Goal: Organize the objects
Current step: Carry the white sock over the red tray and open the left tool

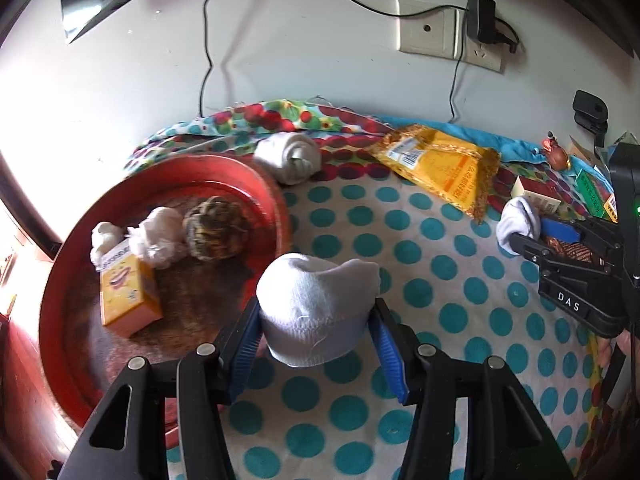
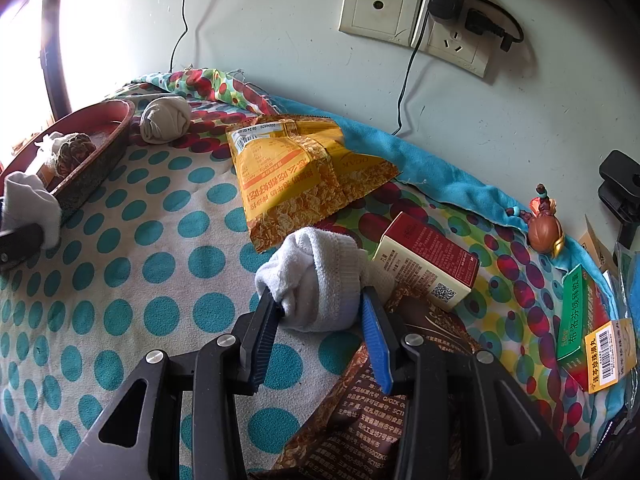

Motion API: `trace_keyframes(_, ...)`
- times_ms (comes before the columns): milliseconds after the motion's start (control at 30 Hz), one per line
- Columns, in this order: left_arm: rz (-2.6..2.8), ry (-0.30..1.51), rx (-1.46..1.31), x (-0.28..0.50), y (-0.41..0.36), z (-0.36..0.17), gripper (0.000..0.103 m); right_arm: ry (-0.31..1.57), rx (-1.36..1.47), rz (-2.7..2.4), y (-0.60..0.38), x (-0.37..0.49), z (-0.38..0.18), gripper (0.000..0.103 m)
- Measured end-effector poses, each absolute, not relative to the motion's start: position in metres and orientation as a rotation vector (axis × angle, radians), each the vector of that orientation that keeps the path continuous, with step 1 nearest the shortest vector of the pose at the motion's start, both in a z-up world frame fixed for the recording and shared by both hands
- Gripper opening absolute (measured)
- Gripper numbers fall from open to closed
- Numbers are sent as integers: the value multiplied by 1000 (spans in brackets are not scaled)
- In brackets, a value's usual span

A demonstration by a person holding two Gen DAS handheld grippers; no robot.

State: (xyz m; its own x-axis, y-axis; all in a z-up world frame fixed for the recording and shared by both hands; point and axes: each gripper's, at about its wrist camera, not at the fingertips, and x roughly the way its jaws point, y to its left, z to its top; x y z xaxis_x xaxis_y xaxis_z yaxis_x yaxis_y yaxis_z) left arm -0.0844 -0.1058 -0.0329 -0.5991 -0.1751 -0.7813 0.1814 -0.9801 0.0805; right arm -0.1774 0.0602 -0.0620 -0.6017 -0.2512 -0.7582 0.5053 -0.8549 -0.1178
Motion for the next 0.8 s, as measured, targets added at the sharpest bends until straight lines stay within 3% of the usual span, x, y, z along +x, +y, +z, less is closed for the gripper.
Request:
trace_keyframes(233,-2646,109,1237,-58,-127,-19,54,453,1085,-2442,60,-177,-62,39)
trace_keyframes(533,-2498,349,1127,-24,-214,0,54,452,1085,-2442,59,-177,-62,39)
trace_keyframes(800,-2323,391,1097,-15,-292,-10,54,455,1085,-2443,57,-176,-63,39)
